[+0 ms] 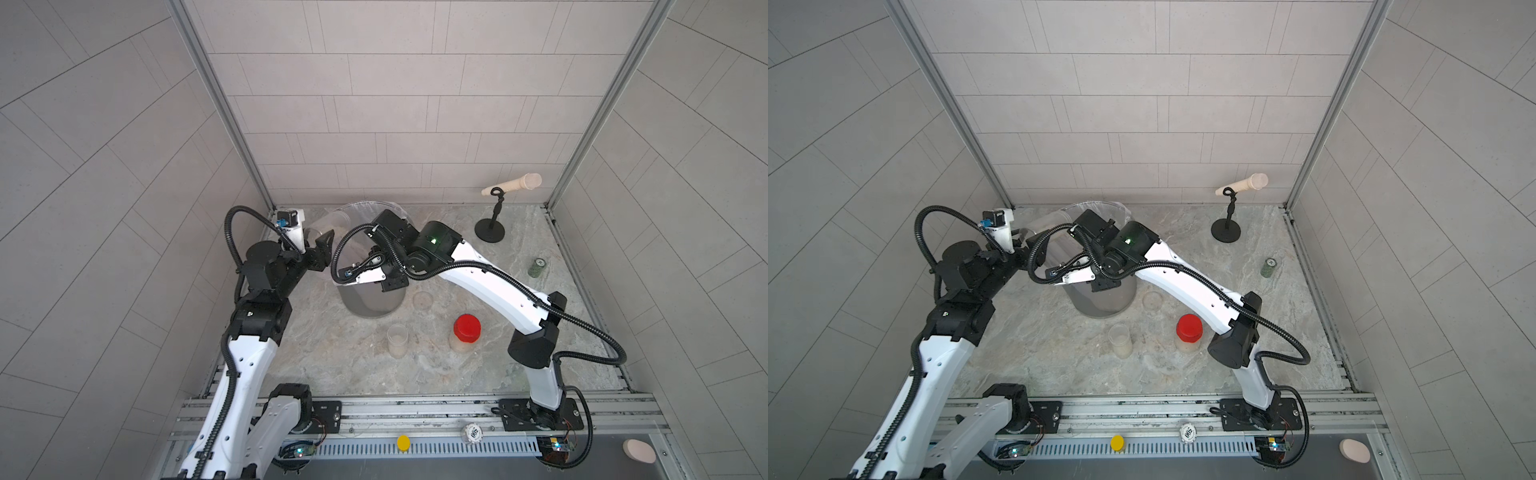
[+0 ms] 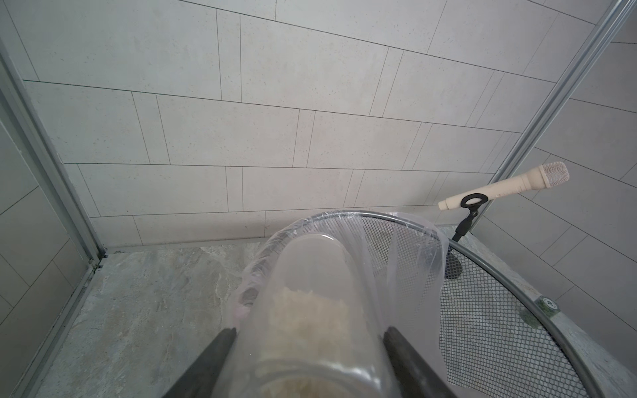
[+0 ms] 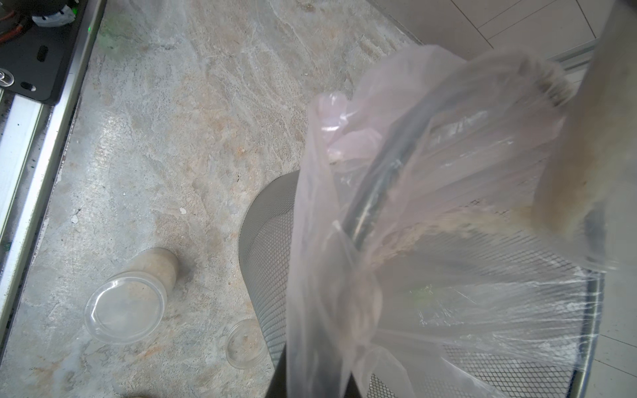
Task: Empty moldy rice from jars
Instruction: Move the trash bin to the center of the board.
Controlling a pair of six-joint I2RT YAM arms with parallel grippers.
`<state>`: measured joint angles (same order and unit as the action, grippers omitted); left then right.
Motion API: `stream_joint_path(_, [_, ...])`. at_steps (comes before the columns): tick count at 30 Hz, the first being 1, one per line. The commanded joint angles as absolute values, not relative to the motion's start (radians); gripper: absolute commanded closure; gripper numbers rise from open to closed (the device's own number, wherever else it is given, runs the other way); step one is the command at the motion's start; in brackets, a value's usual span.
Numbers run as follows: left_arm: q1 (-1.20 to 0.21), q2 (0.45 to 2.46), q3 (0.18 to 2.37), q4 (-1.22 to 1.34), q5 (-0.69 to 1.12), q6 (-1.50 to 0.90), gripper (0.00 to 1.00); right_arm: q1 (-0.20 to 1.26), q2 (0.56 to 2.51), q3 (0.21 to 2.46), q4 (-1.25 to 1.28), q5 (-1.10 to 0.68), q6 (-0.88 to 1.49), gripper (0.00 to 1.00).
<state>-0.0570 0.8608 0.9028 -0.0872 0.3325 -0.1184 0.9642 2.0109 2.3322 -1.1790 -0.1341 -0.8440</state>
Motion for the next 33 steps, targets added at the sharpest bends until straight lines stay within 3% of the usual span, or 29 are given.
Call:
stream_joint_path(1, [-0.074,0.860,0.926,-0.104,0.321,-0.102,0.81,0.971,2.005,2.406,-1.085,-0.083,-0.839,0.89])
stream_joint_path(3, [-0.083,0.862,0.948,-0.142,0.311,-0.098,0.81,0.971,2.006,2.416,-1.081,-0.083,-0.832,0.84])
stream_joint_path(9, [-0.103,0.879,0.994,-0.247,0.275,-0.092,0.82,0.971,1.994,2.416,-1.060,-0.080,-0.803,0.51])
stream_joint_path(12, [-0.113,0.881,0.997,-0.256,0.263,-0.088,0.82,0.968,1.988,2.414,-1.062,-0.066,-0.793,0.44])
stream_joint_path(23, [-0.133,0.985,1.119,-0.313,0.248,-0.060,0.82,0.938,1.962,2.387,-1.091,-0.062,-0.752,0.39])
stream_joint_path(33, [-0.163,1.035,1.174,-0.342,0.221,-0.046,0.82,0.939,1.788,2.071,-0.988,-0.139,-0.699,0.38])
